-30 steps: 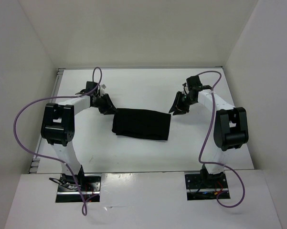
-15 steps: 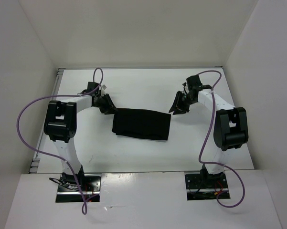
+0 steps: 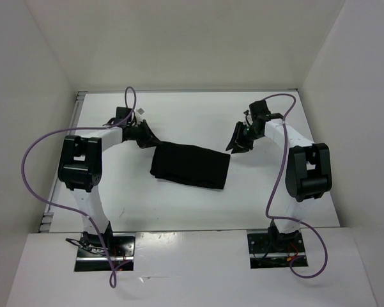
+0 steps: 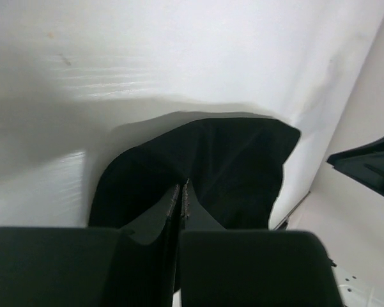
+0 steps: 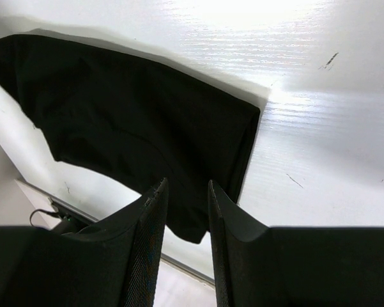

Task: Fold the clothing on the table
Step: Fold the skirt

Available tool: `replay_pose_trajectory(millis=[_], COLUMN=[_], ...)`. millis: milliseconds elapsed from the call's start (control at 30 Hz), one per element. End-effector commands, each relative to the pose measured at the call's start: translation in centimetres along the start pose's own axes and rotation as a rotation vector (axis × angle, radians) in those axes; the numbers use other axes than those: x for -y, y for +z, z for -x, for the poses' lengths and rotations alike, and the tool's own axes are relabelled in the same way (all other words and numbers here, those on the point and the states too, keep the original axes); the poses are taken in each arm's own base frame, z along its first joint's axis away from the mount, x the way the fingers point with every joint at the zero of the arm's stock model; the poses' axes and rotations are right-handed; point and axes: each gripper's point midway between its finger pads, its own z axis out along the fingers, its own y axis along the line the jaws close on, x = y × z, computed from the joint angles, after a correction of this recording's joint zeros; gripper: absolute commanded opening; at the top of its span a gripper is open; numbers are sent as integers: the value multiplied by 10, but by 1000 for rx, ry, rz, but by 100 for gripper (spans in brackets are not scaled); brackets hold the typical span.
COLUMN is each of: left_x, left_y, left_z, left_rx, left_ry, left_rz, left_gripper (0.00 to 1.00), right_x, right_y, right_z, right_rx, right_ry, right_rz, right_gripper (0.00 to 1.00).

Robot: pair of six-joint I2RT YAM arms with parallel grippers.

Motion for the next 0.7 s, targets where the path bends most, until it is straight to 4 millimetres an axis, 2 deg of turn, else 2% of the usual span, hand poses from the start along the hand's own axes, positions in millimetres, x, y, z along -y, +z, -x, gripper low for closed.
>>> replay_pose_trajectory(millis=[0, 33, 233, 367, 400, 467, 500, 667], left_x=[54, 54, 32, 34, 34, 34, 34, 30], left_y=[-26, -29, -1, 4, 4, 4, 4, 5], left_z=[29, 36, 40, 45, 45, 45, 45, 43], left_rx=[93, 114, 88, 87, 87, 87, 87, 81], left_ry=[91, 91, 37, 20, 20, 20, 20, 17], left_rz=[-119, -113, -95, -116, -116, -116, -116, -99], left_gripper=[0, 0, 0, 0, 0, 0, 0, 0], right_x=[-3, -4, -5, 6, 6, 8, 6, 6], right_y=[-2, 0, 2, 13, 15, 20, 22, 34], right_z=[5, 3, 0, -11, -17, -24, -34, -75], right_rx=[7, 0, -3, -40, -53, -75, -104, -215], right_ry=[-17, -17, -25, -11, -14, -15, -18, -67], right_rz=[14, 28, 27, -13, -16, -23, -21, -50], right_gripper=[37, 37, 36, 20, 13, 6, 1, 0])
